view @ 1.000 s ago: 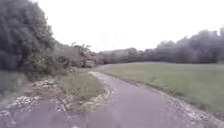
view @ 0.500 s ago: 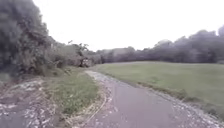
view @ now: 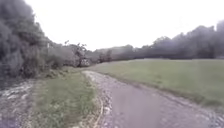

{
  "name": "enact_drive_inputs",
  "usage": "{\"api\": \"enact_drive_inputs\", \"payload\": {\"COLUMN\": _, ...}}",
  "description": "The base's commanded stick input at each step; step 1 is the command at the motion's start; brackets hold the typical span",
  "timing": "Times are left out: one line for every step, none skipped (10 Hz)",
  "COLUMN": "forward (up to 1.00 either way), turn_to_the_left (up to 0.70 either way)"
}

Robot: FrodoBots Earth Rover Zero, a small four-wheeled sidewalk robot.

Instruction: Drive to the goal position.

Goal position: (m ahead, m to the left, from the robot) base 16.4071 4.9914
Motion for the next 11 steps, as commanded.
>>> {"api": "enact_drive_inputs", "payload": {"forward": 1.00, "turn_to_the_left": 0.00}}
{"api": "enact_drive_inputs", "payload": {"forward": 1.00, "turn_to_the_left": 0.00}}
{"api": "enact_drive_inputs", "payload": {"forward": 1.00, "turn_to_the_left": 0.00}}
{"api": "enact_drive_inputs", "payload": {"forward": 1.00, "turn_to_the_left": 0.00}}
{"api": "enact_drive_inputs", "payload": {"forward": 1.00, "turn_to_the_left": 0.00}}
{"api": "enact_drive_inputs", "payload": {"forward": 1.00, "turn_to_the_left": 0.00}}
{"api": "enact_drive_inputs", "payload": {"forward": 1.00, "turn_to_the_left": 0.00}}
{"api": "enact_drive_inputs", "payload": {"forward": 1.00, "turn_to_the_left": 0.00}}
{"api": "enact_drive_inputs", "payload": {"forward": 1.00, "turn_to_the_left": 0.00}}
{"api": "enact_drive_inputs", "payload": {"forward": 1.00, "turn_to_the_left": 0.00}}
{"api": "enact_drive_inputs", "payload": {"forward": 1.00, "turn_to_the_left": 0.00}}
